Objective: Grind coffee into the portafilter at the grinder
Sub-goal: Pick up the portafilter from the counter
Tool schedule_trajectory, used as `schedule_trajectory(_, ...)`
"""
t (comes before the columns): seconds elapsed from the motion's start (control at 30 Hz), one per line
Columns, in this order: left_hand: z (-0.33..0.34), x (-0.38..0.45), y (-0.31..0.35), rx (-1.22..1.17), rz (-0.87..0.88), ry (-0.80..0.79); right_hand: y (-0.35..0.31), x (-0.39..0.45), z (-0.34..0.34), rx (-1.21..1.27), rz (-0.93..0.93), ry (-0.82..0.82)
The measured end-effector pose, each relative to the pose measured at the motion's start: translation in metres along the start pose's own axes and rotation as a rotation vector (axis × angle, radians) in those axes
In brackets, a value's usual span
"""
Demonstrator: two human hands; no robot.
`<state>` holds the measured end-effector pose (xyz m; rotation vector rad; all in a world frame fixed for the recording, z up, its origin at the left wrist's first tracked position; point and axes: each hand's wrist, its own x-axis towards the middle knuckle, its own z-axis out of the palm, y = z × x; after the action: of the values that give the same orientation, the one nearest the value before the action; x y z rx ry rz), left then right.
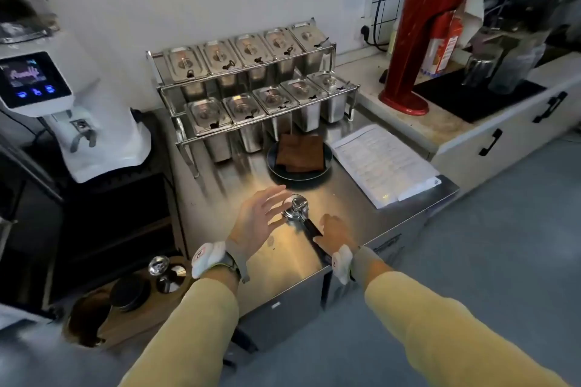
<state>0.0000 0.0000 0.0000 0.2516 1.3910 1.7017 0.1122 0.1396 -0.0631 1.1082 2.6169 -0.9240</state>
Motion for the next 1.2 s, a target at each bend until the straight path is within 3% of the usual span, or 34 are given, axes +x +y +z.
schedule_trajectory(0.2,-0.01,0.004,-0.019,0.152,-0.007,0.069,0.003,0.005,0.008,-0.131,0.081,-0.084)
schedule_trajectory(0.43,-0.025,0.002,-0.025,0.028,-0.036,0.103,-0.002,0.012,0.013,-0.183,0.105,-0.083)
schedule_trajectory(0.83,-0.025,-0.005,0.005,-0.005,0.021,0.074,-0.027,0.01,0.006,-0.172,0.113,0.06)
schedule_trajectory(1.2,-0.024,-0.021,0.044,-0.16,0.12,0.069,-0.088,0.001,-0.026,-0.126,-0.08,0.115)
